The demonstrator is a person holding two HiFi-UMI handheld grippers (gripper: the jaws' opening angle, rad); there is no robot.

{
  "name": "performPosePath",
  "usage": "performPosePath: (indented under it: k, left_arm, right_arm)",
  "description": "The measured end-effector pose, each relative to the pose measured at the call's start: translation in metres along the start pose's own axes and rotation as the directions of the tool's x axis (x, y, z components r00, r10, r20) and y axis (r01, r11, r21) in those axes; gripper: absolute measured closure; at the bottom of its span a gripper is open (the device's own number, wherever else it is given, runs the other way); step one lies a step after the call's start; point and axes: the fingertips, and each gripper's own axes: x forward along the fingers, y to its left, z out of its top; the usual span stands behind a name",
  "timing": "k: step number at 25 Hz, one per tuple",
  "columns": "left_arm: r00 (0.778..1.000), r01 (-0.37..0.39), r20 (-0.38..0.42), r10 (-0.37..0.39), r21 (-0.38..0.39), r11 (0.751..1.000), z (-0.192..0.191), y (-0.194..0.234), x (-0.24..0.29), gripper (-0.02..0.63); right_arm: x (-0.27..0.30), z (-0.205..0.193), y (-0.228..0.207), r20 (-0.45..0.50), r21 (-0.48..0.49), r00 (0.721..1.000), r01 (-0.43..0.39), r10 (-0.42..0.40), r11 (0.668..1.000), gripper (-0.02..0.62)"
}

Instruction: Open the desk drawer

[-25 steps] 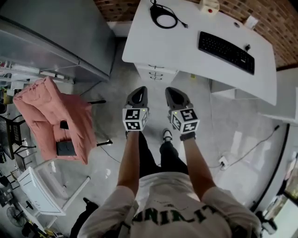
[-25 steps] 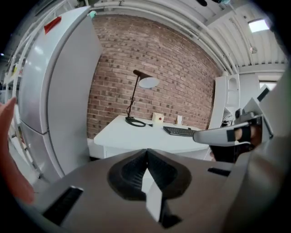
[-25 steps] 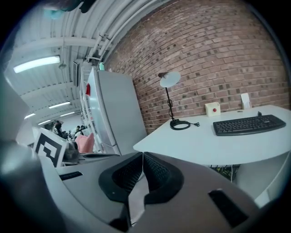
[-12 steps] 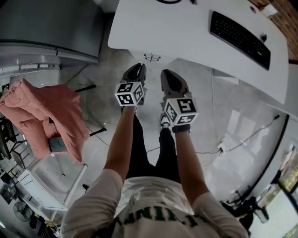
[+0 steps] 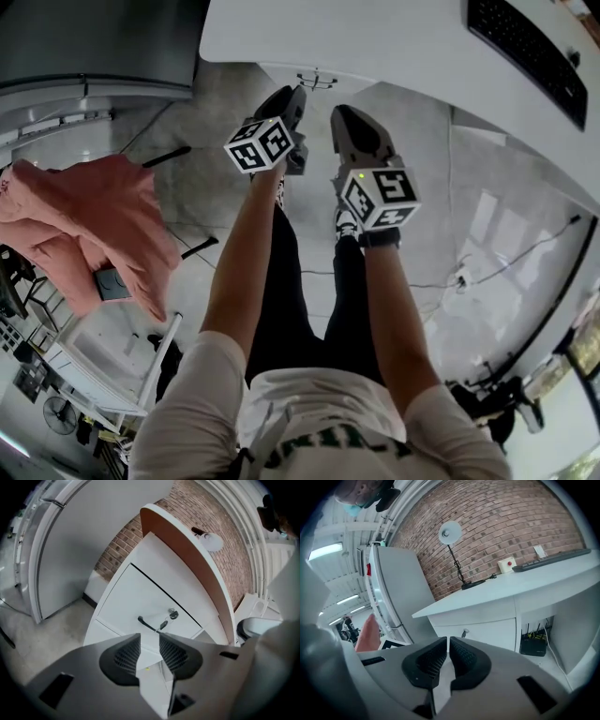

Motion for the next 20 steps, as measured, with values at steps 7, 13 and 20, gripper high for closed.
performPosePath:
  k: [7,13,20]
  left_arm:
    - [0.998,0.05,0.05,-0.045,-0.104,0.993,0.01,0.003,0.029,0.471]
    - [0.982,0.158,0.147,-0.115,-0.327,0.932,0.011,0.007,0.052,0.472]
    - [0.963,0.24,0.217,-0.159,-0.424,0.873,0.016,0.0,0.072,0.472]
  right_arm:
    - [-0.002,-0.027,-0.009,-0.001,0.022,1.0,0.004,-0.004,1.0,0.594]
    - [-0.013,-0.033,-0.023,0.001,0.018,0.999,0.037,-0.037,0.999,0.594]
    - [-0.017,-0.04,-0.023,-0.011,0.016,0.999,0.036,-0.036,0.999,0.594]
